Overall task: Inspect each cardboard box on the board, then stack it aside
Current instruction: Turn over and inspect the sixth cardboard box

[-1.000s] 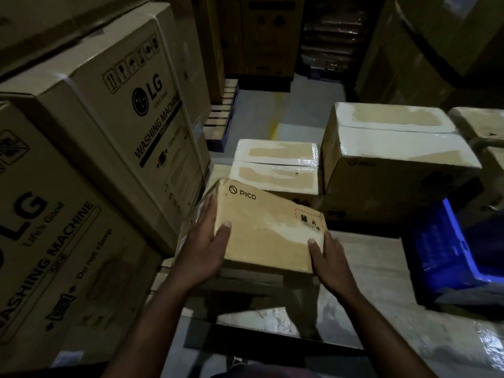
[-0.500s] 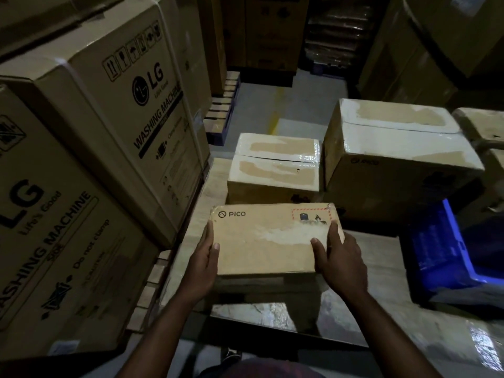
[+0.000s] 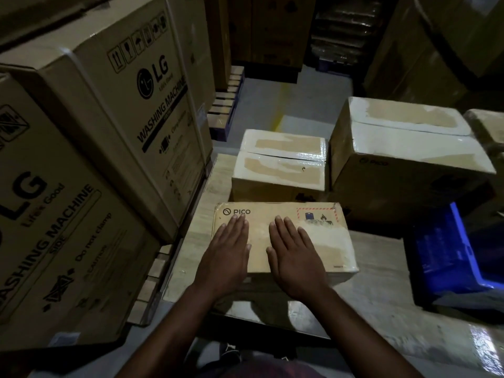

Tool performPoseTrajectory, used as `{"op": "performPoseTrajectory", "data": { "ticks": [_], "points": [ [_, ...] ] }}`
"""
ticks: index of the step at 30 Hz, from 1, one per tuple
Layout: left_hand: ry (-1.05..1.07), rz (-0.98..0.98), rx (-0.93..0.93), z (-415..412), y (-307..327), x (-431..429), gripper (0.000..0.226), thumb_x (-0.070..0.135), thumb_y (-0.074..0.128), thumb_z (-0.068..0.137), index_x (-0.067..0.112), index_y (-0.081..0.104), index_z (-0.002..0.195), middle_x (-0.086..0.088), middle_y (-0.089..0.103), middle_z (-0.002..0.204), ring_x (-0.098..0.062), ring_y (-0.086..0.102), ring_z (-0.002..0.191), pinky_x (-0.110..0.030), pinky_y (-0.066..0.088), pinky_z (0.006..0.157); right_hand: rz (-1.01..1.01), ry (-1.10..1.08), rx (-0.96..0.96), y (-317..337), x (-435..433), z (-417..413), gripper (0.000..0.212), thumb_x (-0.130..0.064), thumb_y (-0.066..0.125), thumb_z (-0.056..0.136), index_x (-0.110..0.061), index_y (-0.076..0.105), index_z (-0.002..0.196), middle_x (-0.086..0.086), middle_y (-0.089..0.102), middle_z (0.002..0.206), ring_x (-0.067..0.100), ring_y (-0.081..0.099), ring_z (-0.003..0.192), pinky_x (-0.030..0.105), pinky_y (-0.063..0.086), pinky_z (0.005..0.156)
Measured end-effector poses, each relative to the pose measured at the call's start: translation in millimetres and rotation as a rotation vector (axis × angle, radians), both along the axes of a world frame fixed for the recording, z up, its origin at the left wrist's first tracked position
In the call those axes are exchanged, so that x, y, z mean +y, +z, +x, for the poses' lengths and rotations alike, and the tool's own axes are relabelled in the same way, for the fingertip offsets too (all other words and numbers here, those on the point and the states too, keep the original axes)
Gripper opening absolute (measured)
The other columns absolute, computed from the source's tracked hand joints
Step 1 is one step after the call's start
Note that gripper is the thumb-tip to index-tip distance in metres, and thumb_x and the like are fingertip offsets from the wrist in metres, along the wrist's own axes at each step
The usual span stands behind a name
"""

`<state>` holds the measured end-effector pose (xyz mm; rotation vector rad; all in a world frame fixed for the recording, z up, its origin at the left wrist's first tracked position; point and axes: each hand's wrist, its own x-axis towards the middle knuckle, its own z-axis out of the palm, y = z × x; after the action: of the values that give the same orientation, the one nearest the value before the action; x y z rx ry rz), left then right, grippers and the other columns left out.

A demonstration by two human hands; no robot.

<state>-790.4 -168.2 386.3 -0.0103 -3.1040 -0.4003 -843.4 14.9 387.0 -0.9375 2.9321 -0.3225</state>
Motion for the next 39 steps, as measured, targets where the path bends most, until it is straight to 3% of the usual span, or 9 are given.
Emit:
{"op": "performPoseTrajectory", "data": {
  "ticks": [4,8,11,13,17,23,26,30,39],
  "points": [
    [0.005,0.031,0.005,-3,1,-1,0.070,0.042,0.005,0.097,0.009,0.018,0.157,-0.004,0.010,0.166,-0.013,0.001,0.153,-0.028,-0.004,0.122,0.019,0.022,-0.021,-1,-2,-4,0.064,-0.046,0.013,0.104,-0.014,0.025,0.159,0.005,0.018,0.167,0.021,0.011,0.155,0.040,0.010,0.125],
    [0.032,0.051,0.032,-1,4,3,0.066,0.039,0.013,0.099,0.010,0.026,0.156,-0.003,0.018,0.164,-0.013,0.008,0.153,-0.029,0.002,0.123,-0.137,0.054,-0.154,9,8,-10,0.066,-0.049,0.015,0.100,-0.018,0.028,0.158,0.000,0.017,0.166,0.014,0.007,0.154,0.039,0.009,0.126],
    [0.026,0.062,0.041,-7,10,13,0.065,0.038,0.015,0.099,0.009,0.030,0.155,-0.004,0.023,0.163,-0.014,0.013,0.152,-0.032,0.002,0.123,-0.256,0.029,-0.247,18,24,-16,0.060,-0.042,0.028,0.101,-0.018,0.033,0.156,0.000,0.023,0.165,0.008,0.011,0.150,0.024,0.004,0.122],
    [-0.034,0.087,0.036,-17,15,24,0.063,0.039,0.017,0.100,0.012,0.025,0.157,-0.002,0.017,0.165,-0.011,0.006,0.152,-0.029,-0.004,0.122,-0.231,-0.016,-0.212,19,37,-24,0.060,-0.039,0.029,0.099,-0.018,0.034,0.155,0.001,0.025,0.164,0.014,0.016,0.152,0.022,0.002,0.119],
    [-0.146,0.067,0.015,-31,13,53,0.060,0.038,0.025,0.105,0.015,0.013,0.159,0.000,0.007,0.167,-0.010,-0.003,0.153,-0.029,-0.005,0.123,-0.191,-0.054,-0.147,7,59,-37,0.055,-0.032,0.032,0.101,-0.015,0.039,0.153,0.005,0.030,0.162,0.023,0.022,0.153,0.028,0.008,0.120],
    [-0.162,0.019,-0.009,-35,13,56,0.056,0.033,0.022,0.108,0.015,0.007,0.159,0.000,0.002,0.167,-0.010,-0.004,0.153,-0.028,-0.006,0.123,-0.172,-0.036,-0.115,-1,58,-41,0.050,-0.023,0.040,0.105,-0.015,0.035,0.155,0.005,0.028,0.163,0.020,0.018,0.154,0.029,0.006,0.122],
    [-0.159,0.008,-0.017,-35,15,56,0.058,0.034,0.023,0.108,0.015,0.005,0.160,0.001,0.000,0.167,-0.010,-0.006,0.153,-0.028,-0.007,0.123,-0.209,-0.036,-0.149,2,61,-46,0.052,-0.025,0.040,0.105,-0.017,0.034,0.156,0.003,0.026,0.164,0.019,0.017,0.154,0.026,0.003,0.122],
    [-0.143,0.064,-0.030,-46,17,64,0.065,0.038,0.026,0.106,0.015,-0.003,0.159,0.001,-0.010,0.167,-0.011,-0.011,0.153,-0.028,-0.009,0.122,-0.187,-0.224,-0.098,3,80,-59,0.056,-0.035,0.040,0.105,-0.016,0.029,0.157,0.004,0.020,0.166,0.017,0.010,0.155,0.031,0.000,0.123],
    [-0.173,0.039,0.009,-57,15,69,0.063,0.042,0.025,0.105,0.017,0.007,0.160,0.003,0.002,0.168,-0.007,-0.006,0.152,-0.023,-0.014,0.119,-0.297,-0.271,-0.208,-4,87,-66,0.054,-0.035,0.035,0.108,-0.018,0.025,0.158,-0.003,0.011,0.168,0.009,-0.002,0.154,0.041,0.016,0.126]
  ]
}}
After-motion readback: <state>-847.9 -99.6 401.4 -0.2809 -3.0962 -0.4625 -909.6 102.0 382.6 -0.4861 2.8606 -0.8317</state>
